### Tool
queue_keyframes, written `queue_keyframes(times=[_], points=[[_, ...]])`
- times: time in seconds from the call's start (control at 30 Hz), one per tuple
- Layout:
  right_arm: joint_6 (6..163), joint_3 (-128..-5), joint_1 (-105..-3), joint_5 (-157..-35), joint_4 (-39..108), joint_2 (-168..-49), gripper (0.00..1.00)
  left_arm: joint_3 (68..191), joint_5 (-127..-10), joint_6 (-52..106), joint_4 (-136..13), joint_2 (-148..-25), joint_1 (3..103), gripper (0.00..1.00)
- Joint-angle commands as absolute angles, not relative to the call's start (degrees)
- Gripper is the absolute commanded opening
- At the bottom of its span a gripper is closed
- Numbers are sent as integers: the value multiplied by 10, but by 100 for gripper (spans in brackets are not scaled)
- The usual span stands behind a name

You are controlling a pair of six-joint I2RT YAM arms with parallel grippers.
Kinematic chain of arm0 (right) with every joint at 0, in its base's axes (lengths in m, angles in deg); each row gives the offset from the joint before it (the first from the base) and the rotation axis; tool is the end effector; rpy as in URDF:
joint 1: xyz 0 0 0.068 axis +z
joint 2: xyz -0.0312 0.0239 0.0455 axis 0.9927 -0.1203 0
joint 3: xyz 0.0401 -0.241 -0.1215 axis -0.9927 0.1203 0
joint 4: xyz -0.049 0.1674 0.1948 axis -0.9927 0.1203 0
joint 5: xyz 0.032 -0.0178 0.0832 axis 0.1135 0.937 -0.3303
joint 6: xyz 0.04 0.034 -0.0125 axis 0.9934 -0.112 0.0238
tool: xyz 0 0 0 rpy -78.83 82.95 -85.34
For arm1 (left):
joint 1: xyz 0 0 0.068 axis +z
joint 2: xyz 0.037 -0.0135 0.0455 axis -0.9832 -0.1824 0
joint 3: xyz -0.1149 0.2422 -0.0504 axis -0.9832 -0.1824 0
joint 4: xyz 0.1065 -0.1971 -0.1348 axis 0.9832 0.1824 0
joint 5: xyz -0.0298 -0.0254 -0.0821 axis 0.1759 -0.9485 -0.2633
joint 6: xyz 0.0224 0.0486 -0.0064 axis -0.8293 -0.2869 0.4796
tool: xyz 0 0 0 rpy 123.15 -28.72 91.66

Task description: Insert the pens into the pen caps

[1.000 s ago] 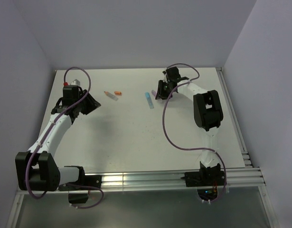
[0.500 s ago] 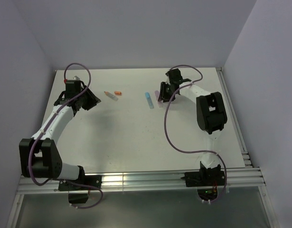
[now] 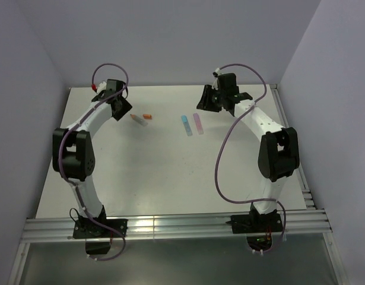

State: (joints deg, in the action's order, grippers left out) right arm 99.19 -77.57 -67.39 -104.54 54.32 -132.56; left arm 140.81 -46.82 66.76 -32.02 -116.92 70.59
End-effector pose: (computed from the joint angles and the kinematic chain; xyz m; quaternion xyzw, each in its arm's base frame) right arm 0.4066 0.1245 0.2813 -0.0146 0.8942 0.2560 0.3669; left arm 0.4090 -0.0558 0.2480 -0.3724 0.8547 -0.0777 0.3534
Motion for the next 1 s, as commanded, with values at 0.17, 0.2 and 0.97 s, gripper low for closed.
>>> queue_keyframes(times=[0.17, 0.2, 0.97], points=[[1003, -757, -674, -1074, 518, -1296, 47, 1600, -329, 728, -200, -1311, 649, 54], [1004, -756, -674, -1075, 517, -1291, 47, 1610, -321, 734, -198, -1319, 646, 55], [1010, -733, -674, -1096, 503, -1263, 48, 1720, -306, 788, -136, -1452, 632, 54]])
